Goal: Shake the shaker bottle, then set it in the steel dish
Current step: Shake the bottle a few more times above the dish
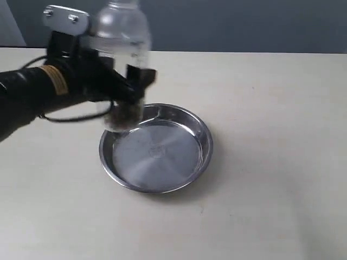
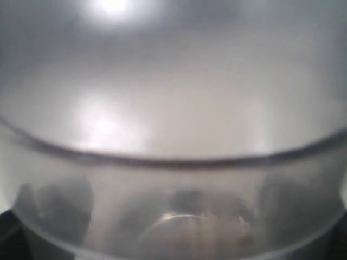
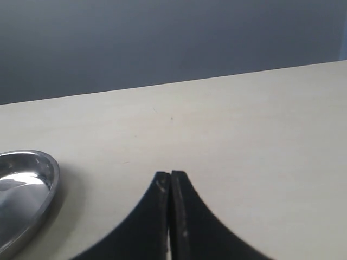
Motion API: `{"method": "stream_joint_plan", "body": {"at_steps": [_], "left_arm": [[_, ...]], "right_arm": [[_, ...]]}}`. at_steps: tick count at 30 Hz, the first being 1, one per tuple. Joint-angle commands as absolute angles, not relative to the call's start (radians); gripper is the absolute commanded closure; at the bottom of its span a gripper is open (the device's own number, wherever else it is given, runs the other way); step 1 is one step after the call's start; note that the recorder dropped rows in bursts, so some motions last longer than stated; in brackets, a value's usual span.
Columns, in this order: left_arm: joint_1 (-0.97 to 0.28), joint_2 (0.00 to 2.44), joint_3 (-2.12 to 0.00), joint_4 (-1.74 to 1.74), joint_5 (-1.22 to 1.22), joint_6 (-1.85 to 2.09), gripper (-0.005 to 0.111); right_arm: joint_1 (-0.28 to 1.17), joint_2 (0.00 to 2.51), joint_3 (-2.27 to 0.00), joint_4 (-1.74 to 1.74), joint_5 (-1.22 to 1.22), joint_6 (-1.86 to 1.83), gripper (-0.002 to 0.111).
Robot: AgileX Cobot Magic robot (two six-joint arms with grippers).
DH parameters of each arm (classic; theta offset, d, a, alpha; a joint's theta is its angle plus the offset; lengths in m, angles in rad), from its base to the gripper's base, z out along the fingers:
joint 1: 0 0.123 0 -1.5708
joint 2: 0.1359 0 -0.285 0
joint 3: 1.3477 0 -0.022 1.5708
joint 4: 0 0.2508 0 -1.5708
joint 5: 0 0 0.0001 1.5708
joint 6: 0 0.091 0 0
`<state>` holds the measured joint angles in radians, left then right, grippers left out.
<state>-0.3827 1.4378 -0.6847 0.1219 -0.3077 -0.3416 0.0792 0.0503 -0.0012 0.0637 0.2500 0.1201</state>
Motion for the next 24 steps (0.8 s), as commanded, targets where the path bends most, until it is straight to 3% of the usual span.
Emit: {"method": "stream_joint_plan", "body": {"at_steps": [1,6,9,12,16,19,24], "left_arm": [[-0.347,1.406,-0.738,0.233,-0.4,-0.397,0.106],[-0.352,1.286,-0.94,0.395,-0.336,-0.476,0.106],[-0.388,1.38,-0.806,0.39,-0.232,-0.538,0.106],[-0.401,1.515,-0.659,0.38,-0.394,-0.58,0.106],[-0.401,1.421,-0.698,0.401,-0.562,-0.599,0.106],[-0.405,1.342,-0.776,0.429,-0.495,-0.583,0.106],[-0.433,1.522,-0.642,0.389,-0.505,-0.597,0.106]], "right_arm": [[0.081,0.052,0.0,0.062,0.235,0.117,0.109],[0.081,0.052,0.0,0.062,0.233,0.117,0.109],[0.081,0.052,0.0,0.062,0.233,0.117,0.109],[0.081,0.052,0.0,0.062,0.233,0.117,0.109],[0.081,0.052,0.0,0.062,0.233,0.117,0.109],[0.081,0.052,0.0,0.062,0.238,0.117,0.109],[0.081,0.052,0.0,0.059,0.237,0.117,0.109]]}}
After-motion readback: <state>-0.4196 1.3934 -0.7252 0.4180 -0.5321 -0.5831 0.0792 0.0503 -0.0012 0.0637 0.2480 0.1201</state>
